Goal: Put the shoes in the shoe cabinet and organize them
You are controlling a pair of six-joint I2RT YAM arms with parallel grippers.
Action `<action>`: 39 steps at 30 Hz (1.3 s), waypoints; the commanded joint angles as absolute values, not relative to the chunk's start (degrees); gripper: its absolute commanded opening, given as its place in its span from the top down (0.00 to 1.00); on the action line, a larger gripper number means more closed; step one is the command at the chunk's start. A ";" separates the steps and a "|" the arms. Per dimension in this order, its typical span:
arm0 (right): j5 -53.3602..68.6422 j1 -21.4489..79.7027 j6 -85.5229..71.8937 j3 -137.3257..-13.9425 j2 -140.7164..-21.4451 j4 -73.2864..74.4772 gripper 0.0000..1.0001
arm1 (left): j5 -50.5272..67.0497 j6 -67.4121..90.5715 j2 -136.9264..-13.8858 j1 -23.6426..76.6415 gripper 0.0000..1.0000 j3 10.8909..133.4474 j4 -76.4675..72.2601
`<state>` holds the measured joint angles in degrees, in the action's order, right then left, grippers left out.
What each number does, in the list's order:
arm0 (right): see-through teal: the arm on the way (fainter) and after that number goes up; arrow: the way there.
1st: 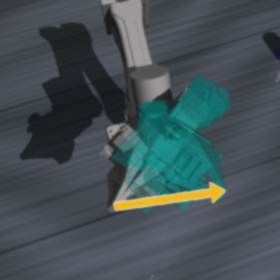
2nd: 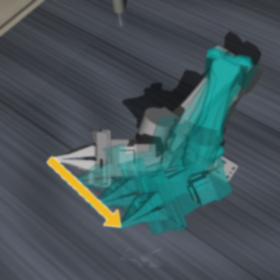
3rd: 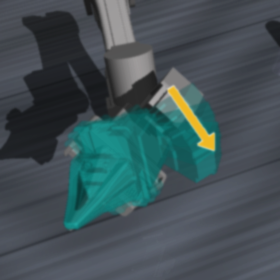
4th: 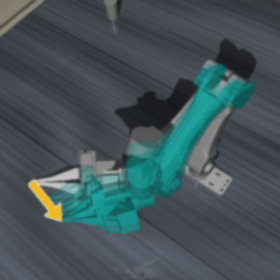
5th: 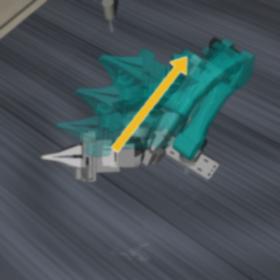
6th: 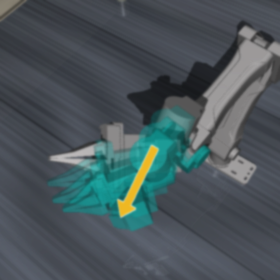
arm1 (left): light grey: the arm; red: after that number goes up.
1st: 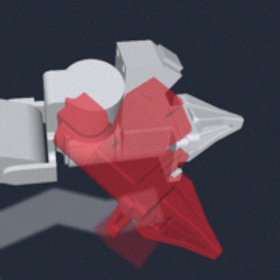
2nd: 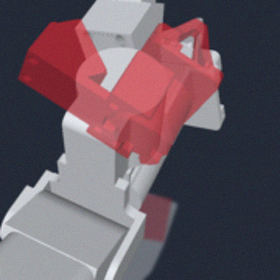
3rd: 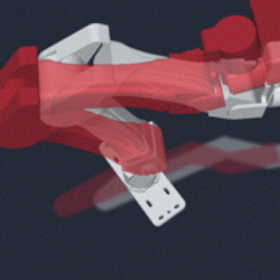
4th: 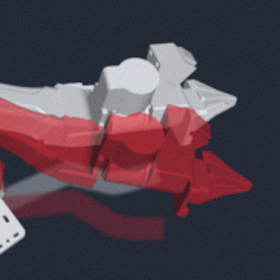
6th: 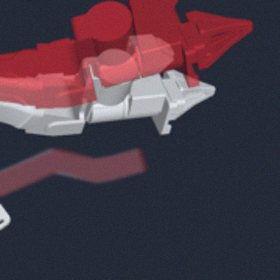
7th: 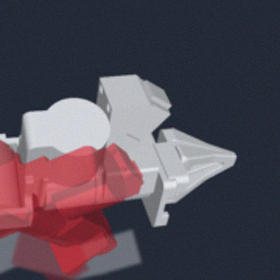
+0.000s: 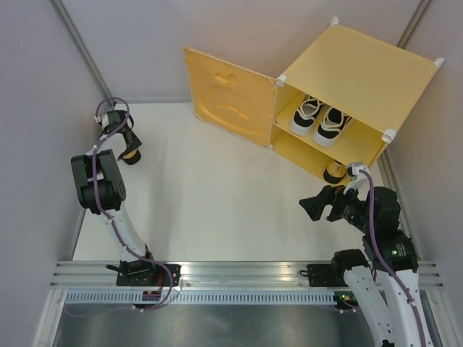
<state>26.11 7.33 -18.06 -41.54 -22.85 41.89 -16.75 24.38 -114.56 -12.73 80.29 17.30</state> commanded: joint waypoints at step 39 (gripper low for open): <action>20.13 7.21 -20.57 -45.00 -25.93 44.21 0.02 | -8.79 27.60 -82.07 60.46 0.82 50.78 20.39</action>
<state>21.47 7.33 -19.33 -45.78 -26.59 44.29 -10.41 31.66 -77.65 56.66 44.18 26.09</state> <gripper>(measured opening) 0.978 0.690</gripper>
